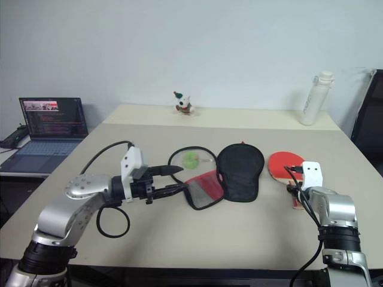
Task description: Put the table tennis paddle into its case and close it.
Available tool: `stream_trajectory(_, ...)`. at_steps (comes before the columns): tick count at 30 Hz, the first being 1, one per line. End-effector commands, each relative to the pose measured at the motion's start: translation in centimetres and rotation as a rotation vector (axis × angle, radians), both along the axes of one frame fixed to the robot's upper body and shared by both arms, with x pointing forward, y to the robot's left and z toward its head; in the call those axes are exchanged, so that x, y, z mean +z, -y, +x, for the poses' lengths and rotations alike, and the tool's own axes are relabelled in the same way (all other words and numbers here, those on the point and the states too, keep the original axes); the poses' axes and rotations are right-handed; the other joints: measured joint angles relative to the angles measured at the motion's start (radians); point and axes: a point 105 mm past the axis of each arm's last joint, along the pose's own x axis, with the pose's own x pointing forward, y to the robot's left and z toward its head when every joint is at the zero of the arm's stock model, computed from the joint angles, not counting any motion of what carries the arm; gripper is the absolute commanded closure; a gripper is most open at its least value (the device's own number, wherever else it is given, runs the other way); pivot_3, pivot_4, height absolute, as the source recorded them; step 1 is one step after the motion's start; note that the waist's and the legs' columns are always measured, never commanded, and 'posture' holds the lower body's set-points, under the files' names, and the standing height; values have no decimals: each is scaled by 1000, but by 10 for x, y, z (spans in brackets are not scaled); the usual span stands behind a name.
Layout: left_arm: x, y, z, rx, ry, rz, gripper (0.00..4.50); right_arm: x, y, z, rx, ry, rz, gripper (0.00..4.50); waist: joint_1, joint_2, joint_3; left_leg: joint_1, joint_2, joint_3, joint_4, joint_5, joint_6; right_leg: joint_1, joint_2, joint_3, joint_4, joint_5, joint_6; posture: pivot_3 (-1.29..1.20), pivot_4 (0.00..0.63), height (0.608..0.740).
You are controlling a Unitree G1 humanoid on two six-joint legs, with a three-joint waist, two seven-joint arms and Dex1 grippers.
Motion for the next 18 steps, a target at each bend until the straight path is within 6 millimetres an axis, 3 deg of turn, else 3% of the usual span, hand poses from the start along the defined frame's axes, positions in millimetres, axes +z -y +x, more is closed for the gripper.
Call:
stream_trajectory(1,9,0,-4,9,48,-3,1614,19,14,8,-74,71,-3,3307,0,0,0,0,0,0,0,0,0,0,0,0,0,0,0,0,150,740)
stream_trajectory(4,6,3,-6,6,39,-14,1614,35,20,13,-94,121,-15,3405,2,0,0,0,0,0,0,0,0,-1,0,0,0,0,0,0,150,740)
stream_trajectory(7,6,3,-7,21,31,-36,1614,62,10,17,-77,187,3,3405,3,2,1,-1,0,0,0,0,0,-2,0,0,0,0,0,0,150,740)
stream_trajectory(13,4,-10,-9,87,15,-65,1614,95,-41,15,-1,252,165,3405,-4,4,2,-2,1,2,-2,1,-2,-5,1,4,0,0,0,0,150,740)
stream_trajectory(18,1,-15,-11,109,11,-55,1614,86,-97,4,96,201,258,3405,2,4,2,-2,2,1,-3,1,-2,-5,3,4,0,0,0,0,150,740)
